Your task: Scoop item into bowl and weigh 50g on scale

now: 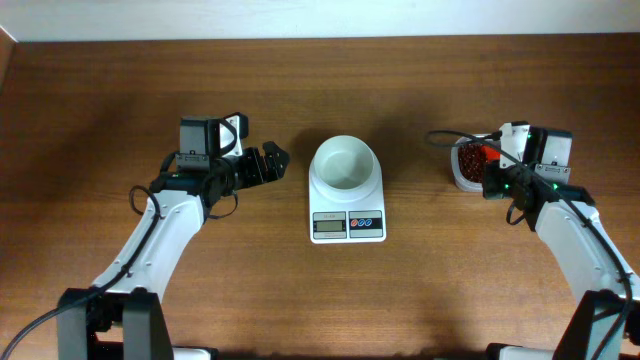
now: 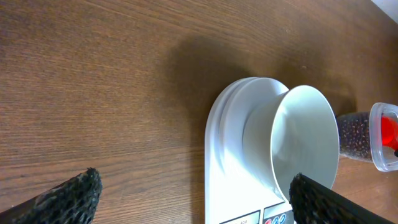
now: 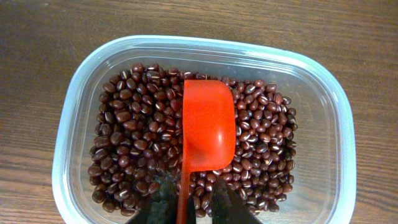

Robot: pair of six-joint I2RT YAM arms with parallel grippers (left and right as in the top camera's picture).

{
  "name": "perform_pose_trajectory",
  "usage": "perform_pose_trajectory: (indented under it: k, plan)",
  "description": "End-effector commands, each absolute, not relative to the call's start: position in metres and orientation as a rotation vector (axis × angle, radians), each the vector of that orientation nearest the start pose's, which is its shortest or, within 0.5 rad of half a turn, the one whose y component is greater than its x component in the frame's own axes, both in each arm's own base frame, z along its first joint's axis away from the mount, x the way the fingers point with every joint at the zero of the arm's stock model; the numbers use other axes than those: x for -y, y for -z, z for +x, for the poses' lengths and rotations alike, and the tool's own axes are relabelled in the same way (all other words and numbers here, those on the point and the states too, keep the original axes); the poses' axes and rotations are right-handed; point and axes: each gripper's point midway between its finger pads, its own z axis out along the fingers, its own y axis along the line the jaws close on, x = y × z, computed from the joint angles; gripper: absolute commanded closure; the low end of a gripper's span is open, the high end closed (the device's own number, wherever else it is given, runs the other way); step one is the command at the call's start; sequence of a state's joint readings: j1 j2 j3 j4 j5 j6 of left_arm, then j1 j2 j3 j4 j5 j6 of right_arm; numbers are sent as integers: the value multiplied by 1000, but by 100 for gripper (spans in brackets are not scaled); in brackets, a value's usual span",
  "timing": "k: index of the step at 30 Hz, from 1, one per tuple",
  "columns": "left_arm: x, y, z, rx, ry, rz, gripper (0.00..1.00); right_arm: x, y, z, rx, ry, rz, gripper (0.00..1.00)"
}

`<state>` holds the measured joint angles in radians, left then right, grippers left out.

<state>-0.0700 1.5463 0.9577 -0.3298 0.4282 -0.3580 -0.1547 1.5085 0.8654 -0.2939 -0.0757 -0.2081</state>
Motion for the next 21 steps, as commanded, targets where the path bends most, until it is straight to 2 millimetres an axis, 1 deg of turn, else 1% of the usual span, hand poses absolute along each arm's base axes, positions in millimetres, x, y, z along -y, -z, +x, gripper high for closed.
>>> perform_pose_trajectory:
  k: [1, 3, 5, 6, 10, 11, 14, 16, 19, 21]
  plan:
    - [97, -117, 389, -2474, 693, -153, 0, 47, -79, 378, -2503, 55, -86, 96]
    - [97, -118, 389, -2473, 692, -153, 2, 47, -79, 379, -2499, 56, -86, 96]
    - [97, -118, 389, -2472, 692, -152, 11, 48, -82, 381, -2492, 58, -86, 96]
    - [97, -119, 390, -2470, 692, -151, 12, 48, -84, 382, -2488, 58, -86, 96]
    - [97, -124, 390, -2457, 692, -146, 14, 48, -105, 386, -2516, 52, -87, 96]
    - [97, -124, 390, -2456, 692, -146, 14, 48, -118, 387, -2528, 49, -87, 96]
    - [93, -122, 391, -2462, 657, -160, 13, 48, -137, 387, -2549, 44, -86, 96]
    - [86, -120, 392, -2466, 608, -180, 12, 48, -142, 386, -2557, 46, -98, 96]
    - [83, -119, 393, -2464, 579, -166, 11, 47, -141, 384, -2562, 62, -161, 96]
    - [83, -119, 393, -2464, 572, -150, 13, 49, -143, 384, -2575, 133, -170, 96]
